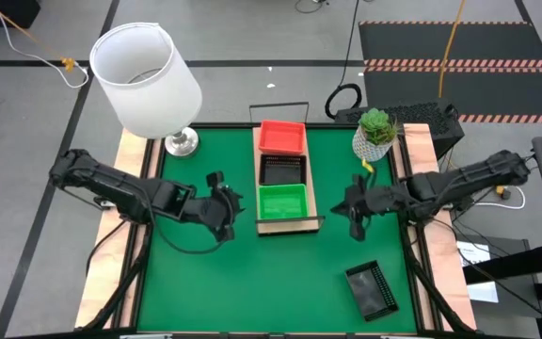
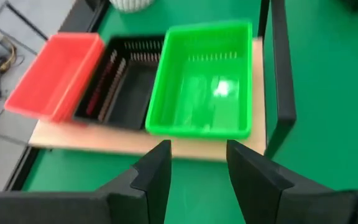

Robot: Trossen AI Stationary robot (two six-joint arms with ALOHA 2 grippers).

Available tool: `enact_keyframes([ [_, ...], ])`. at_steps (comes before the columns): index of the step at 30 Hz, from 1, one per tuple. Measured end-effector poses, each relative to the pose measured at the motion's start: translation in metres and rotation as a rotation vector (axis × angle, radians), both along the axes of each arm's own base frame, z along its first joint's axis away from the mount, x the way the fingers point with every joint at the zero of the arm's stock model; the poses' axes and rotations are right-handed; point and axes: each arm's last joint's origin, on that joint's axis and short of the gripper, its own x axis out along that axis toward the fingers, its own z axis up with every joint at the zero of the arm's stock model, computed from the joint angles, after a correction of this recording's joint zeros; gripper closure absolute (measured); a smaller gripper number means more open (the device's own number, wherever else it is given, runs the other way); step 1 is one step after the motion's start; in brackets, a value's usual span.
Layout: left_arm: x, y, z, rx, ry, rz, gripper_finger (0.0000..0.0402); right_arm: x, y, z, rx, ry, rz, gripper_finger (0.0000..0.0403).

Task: Stack baskets on shelf by color
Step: Stack the black bin on the black bin on the shelf

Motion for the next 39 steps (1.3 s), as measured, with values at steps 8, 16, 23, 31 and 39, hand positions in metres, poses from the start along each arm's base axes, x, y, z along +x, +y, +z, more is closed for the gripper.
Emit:
enact_keyframes([
  [8, -0.006, -0.003, -0.003, 0.027, 0.04, 0.027, 0.0245, -0.012, 0.047, 0.008, 0.204, 0.13, -0.008, 0.0399],
  [16, -0.008, -0.007, -0.005, 0.013, 0.052, 0.025, 0.0245, -0.017, 0.109, 0.011, 0.335, 0.291, -0.002, 0.0386],
  [23, -0.008, -0.009, -0.004, 0.016, 0.049, 0.008, 0.0245, -0.028, 0.163, -0.013, 0.482, 0.495, -0.027, 0.0304],
  [31, -0.006, -0.007, -0.003, 0.041, 0.049, -0.012, 0.0245, -0.037, 0.216, -0.042, 0.57, 0.553, 0.04, 0.0239],
  [39, -0.004, -0.001, -0.002, 0.04, 0.038, 0.006, 0.0245, -0.042, 0.233, -0.062, 0.529, 0.582, 0.065, 0.0245],
])
